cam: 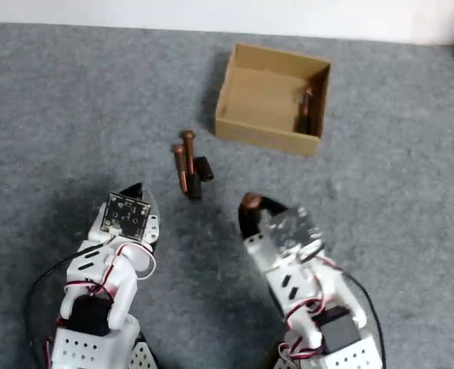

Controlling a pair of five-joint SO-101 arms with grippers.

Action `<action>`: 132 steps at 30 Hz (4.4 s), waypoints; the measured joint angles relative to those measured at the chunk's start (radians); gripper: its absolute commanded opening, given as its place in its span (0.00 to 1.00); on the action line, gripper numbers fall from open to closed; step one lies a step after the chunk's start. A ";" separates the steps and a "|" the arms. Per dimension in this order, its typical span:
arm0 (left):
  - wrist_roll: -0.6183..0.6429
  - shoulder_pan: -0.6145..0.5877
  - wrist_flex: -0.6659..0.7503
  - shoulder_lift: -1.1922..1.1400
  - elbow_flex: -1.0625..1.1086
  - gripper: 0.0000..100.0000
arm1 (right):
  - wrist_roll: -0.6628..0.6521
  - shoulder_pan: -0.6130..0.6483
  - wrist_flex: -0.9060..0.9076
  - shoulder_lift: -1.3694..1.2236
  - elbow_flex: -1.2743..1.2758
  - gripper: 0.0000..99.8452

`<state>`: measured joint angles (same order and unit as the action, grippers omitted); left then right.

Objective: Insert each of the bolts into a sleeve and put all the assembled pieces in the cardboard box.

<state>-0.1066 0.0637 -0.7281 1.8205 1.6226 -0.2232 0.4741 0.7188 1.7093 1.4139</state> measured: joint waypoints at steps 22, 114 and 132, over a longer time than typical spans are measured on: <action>-0.003 -0.035 0.115 0.000 0.052 0.03 | -0.077 -0.336 0.265 -2.309 -2.105 0.00; -0.003 -0.074 0.135 0.000 0.052 0.03 | 0.048 0.135 0.103 -2.279 -1.527 0.44; -0.003 -0.074 0.135 0.000 0.052 0.03 | 0.058 0.160 0.270 -2.444 -1.771 0.01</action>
<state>-0.1097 -0.0100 -0.5930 1.8205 1.6747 -0.1649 0.6337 0.9889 -0.7350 -0.3567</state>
